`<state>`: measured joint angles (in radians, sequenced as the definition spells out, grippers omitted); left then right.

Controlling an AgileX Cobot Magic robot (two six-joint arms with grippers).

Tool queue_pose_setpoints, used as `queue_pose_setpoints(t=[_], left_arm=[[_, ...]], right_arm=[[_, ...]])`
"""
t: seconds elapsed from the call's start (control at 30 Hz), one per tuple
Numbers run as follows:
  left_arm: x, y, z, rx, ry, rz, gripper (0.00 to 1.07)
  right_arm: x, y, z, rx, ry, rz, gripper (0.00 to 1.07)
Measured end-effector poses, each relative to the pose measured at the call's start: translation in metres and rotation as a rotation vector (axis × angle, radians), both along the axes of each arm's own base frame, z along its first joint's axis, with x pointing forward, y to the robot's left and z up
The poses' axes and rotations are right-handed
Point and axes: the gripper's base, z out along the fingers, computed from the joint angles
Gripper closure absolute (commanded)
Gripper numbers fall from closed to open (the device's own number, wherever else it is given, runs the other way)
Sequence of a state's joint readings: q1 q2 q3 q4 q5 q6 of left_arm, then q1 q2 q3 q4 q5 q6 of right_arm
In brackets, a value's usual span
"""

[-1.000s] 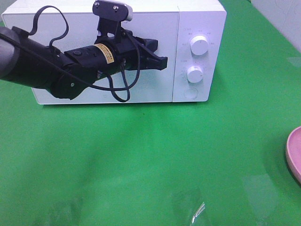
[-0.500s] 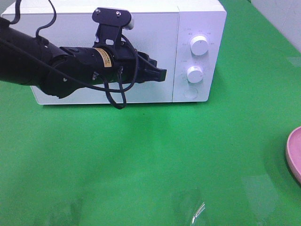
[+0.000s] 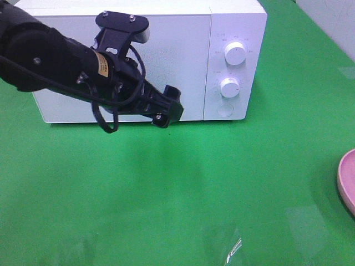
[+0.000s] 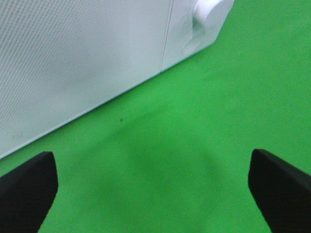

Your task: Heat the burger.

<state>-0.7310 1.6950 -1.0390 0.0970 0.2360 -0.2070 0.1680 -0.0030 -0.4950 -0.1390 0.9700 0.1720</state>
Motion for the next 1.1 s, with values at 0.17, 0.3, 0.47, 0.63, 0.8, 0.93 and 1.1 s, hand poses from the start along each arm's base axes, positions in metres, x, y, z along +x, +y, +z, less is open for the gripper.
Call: queue_pose_setpoints(t=[0.17, 0.3, 0.47, 0.63, 0.8, 0.93, 1.1], left_arm=[[-0.019, 0.020, 0.016, 0.121, 0.116, 0.021, 0.05], [-0.030, 0.035, 0.030, 0.176, 0.177, 0.046, 0.05], [-0.031, 0.072, 0.044, 0.199, 0.280, 0.165, 0.05], [-0.023, 0.134, 0.059, 0.179, 0.391, 0.387, 0.06], [-0.025, 0.165, 0.067, 0.179, 0.433, 0.479, 0.06], [-0.040, 0.206, 0.085, 0.176, 0.459, 0.592, 0.06], [-0.073, 0.239, 0.092, 0.121, 0.444, 0.715, 0.06]], right_arm=[[0.000, 0.000, 0.000, 0.000, 0.000, 0.000, 0.32], [0.000, 0.000, 0.000, 0.000, 0.000, 0.000, 0.32], [0.000, 0.000, 0.000, 0.000, 0.000, 0.000, 0.32], [0.000, 0.000, 0.000, 0.000, 0.000, 0.000, 0.32], [0.000, 0.000, 0.000, 0.000, 0.000, 0.000, 0.32], [0.000, 0.000, 0.000, 0.000, 0.000, 0.000, 0.32], [0.000, 0.000, 0.000, 0.000, 0.000, 0.000, 0.32]])
